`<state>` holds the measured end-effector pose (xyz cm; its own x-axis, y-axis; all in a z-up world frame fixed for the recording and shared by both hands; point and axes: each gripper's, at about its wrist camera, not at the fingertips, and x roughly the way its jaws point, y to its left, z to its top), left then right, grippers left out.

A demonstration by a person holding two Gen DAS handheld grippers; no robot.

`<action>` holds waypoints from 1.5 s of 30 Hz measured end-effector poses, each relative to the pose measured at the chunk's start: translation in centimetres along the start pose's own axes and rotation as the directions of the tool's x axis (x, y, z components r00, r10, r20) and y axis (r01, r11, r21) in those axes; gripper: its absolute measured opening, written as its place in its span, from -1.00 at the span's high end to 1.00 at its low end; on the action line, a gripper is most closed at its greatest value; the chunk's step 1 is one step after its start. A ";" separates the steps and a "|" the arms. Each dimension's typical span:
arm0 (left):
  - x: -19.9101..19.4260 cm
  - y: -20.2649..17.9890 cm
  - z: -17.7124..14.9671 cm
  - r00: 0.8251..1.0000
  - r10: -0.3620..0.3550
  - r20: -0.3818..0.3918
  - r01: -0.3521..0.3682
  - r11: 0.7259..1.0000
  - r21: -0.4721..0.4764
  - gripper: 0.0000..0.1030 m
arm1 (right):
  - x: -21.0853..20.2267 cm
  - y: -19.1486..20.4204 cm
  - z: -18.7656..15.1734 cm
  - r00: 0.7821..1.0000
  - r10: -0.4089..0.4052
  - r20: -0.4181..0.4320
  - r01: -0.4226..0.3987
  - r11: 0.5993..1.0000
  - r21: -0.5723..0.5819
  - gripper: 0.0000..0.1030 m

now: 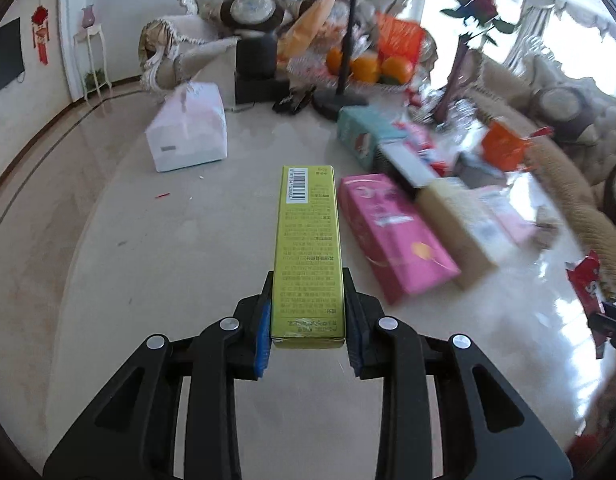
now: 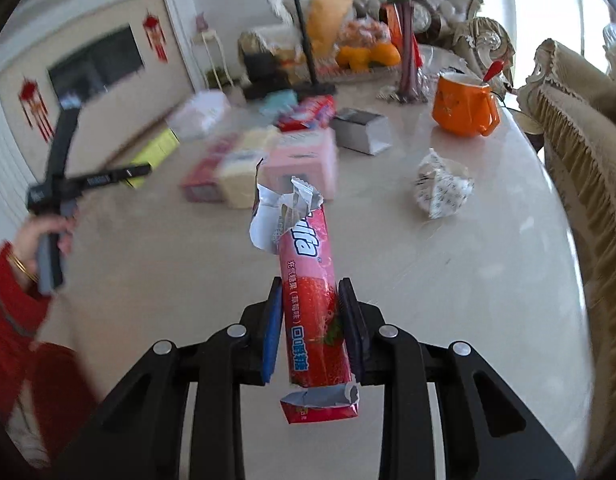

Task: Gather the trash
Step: 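Grasp the yellow-green box with the left tool while the right tool grasps the red biscuit tube, then carry the yellow-green box and biscuit tube to the wastebasket and release both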

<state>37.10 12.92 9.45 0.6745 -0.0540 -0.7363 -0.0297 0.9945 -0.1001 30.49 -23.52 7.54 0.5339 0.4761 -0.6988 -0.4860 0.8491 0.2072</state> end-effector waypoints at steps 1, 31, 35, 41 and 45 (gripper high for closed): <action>-1.5 -0.1 -0.8 1.000 -0.024 0.015 0.024 1.000 0.001 0.42 | -1.3 0.8 -0.9 0.999 0.026 0.029 -0.027 1.000 0.015 0.49; -5.9 -10.3 -37.7 0.951 -0.137 -0.276 0.167 0.982 0.086 0.42 | 2.4 13.4 -27.2 0.977 0.020 -0.213 0.028 0.975 0.221 0.49; -4.8 -10.2 -38.4 0.950 -0.112 -0.290 0.145 0.985 0.094 0.42 | 3.7 13.3 -27.9 0.971 0.002 -0.238 0.050 0.975 0.215 0.49; -3.4 -9.3 -38.6 0.939 -0.093 -0.331 0.117 0.992 0.054 0.37 | 4.3 12.8 -28.2 0.974 -0.004 -0.224 0.053 0.975 0.214 0.46; -3.1 -9.0 -38.9 0.941 -0.067 -0.331 0.087 0.995 0.047 -0.53 | 4.8 12.6 -28.4 0.969 -0.047 -0.243 0.100 0.973 0.209 0.20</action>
<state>6.60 0.70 -13.39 0.3931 -0.1467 -0.9077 0.0642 0.9892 -0.1320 7.29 -17.01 -12.65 0.3717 0.3658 -0.8533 -0.2748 0.9213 0.2752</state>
